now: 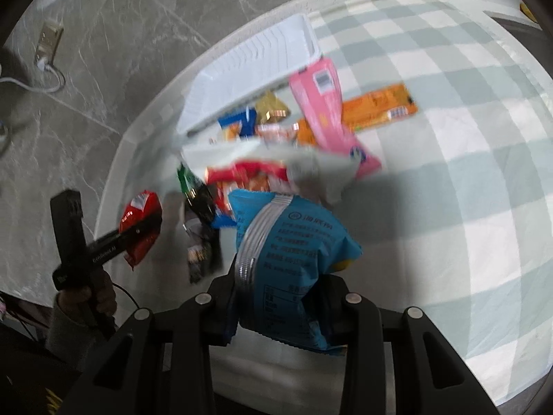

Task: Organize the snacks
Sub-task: 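Carry the red bag with the left tool while the right tool carries the blue packet into the tray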

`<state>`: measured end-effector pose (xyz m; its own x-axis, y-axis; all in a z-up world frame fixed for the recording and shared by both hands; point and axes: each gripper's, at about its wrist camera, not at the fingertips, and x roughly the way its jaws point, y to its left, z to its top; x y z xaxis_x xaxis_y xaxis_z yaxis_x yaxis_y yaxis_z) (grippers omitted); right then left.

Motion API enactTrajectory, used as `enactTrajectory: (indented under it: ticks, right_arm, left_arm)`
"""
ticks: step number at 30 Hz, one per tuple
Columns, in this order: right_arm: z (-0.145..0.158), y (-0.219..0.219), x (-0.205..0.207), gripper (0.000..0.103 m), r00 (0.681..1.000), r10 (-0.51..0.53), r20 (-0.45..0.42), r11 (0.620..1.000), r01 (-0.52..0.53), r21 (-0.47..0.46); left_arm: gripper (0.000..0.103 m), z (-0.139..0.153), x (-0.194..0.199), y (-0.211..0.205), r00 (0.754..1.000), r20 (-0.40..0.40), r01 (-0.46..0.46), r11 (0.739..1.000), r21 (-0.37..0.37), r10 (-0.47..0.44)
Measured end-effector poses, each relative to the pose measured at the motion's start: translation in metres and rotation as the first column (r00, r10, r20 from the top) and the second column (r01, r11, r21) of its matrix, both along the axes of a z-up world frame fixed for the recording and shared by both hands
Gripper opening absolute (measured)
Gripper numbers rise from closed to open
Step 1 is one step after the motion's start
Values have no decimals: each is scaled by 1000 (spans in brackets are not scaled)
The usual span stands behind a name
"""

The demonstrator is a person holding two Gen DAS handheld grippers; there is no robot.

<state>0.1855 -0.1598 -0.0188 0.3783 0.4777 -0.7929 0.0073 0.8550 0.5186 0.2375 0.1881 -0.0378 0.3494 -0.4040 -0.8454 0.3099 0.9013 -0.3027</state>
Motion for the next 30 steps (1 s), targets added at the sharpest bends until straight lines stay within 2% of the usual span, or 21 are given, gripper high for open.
enactTrajectory:
  ticks: [6,17,23,30]
  right_arm:
    - [36,8,42,38,997,30,68,1000,-30,1]
    - [90,20,128,38,989,68,129,997,-71,19]
    - [103,20,169,38,986,97,137,995,-98,-2]
    - [91,18,226,38,982,147,116,989,-146,-14]
  left_arm:
    - [26,33,31,4,999,36,18,997,-71,-15]
    - [26,81,99,2,994,99,50,992,-117,-39]
    - [26,79,140,-4,995,103,23,992,-121,-11]
    - [26,64,187,-16,997,70,-27,994,-106,35]
